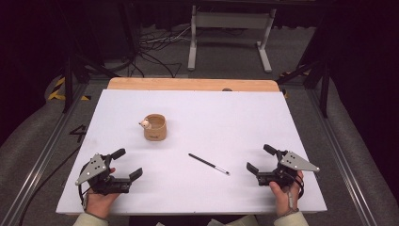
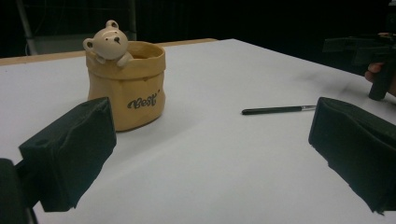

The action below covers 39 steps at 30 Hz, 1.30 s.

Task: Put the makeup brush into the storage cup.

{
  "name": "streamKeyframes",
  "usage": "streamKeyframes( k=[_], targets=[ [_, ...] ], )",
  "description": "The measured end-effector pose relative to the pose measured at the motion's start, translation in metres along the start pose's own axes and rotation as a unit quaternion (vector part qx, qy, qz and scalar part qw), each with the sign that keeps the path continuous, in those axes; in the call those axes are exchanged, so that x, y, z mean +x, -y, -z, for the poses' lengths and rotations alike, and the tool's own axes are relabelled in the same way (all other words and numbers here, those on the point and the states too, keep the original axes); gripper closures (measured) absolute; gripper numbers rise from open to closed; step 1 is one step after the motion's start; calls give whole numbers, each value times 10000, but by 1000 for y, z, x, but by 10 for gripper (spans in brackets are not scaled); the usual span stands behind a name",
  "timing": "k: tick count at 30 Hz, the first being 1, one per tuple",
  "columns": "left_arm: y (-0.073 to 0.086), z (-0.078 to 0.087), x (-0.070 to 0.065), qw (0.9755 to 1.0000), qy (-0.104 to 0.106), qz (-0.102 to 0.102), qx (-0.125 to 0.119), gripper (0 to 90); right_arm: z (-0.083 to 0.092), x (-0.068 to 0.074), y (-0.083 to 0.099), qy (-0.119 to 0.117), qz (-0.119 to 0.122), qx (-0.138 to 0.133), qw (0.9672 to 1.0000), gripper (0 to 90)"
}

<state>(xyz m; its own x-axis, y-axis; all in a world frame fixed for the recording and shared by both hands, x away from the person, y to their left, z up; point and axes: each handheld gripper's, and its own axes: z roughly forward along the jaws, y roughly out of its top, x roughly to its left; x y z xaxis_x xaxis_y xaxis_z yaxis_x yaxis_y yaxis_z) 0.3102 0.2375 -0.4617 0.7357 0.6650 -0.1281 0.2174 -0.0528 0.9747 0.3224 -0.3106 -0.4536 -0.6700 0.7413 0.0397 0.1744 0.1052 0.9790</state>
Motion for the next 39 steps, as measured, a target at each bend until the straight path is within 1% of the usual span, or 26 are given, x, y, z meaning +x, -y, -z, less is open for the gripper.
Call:
streamKeyframes(
  k=[2,5,7,8,11,17,20,22,23,27,29,33,34,38,39],
  targets=[
    [0,1,1,10000,-9,39,-7,15,0,0,0,-6,1,-11,10000,7],
    [-2,1,0,10000,-19,22,-61,14,0,0,0,-3,0,-4,10000,8],
    [-2,0,0,10000,4,33,-36,14,1,0,0,2,-2,-3,10000,8],
    [-2,-1,0,10000,0,-1,-25,14,1,0,0,10,9,-5,10000,8],
    [-2,-1,0,10000,-3,-10,-31,14,2,1,0,6,19,-2,10000,8],
    [-3,-2,-1,10000,25,49,-50,13,2,2,-1,27,53,43,10000,7],
    [-3,-2,-1,10000,42,21,-21,12,2,2,-1,49,55,54,10000,7],
    [-3,-2,0,10000,28,2,-8,13,2,2,-2,54,42,49,10000,8],
    [-3,-3,0,10000,34,25,-3,13,1,2,-4,62,23,34,10000,8],
    [-3,-3,1,10000,-6,42,22,13,-2,3,-12,2,42,20,10000,7],
    [-3,-3,1,10000,7,62,12,12,-5,4,-16,-36,33,49,10000,7],
    [-4,-5,-1,10000,41,64,8,10,-16,6,-25,-119,110,177,9997,9],
    [-4,-5,0,10000,33,30,15,10,-20,8,-28,-169,125,199,9996,9],
    [-4,-5,0,10000,44,37,10,10,-34,15,-40,-361,188,314,9987,8],
    [-4,-4,-1,10000,64,70,7,10,-37,16,-43,-414,200,324,9984,8]
  ],
)
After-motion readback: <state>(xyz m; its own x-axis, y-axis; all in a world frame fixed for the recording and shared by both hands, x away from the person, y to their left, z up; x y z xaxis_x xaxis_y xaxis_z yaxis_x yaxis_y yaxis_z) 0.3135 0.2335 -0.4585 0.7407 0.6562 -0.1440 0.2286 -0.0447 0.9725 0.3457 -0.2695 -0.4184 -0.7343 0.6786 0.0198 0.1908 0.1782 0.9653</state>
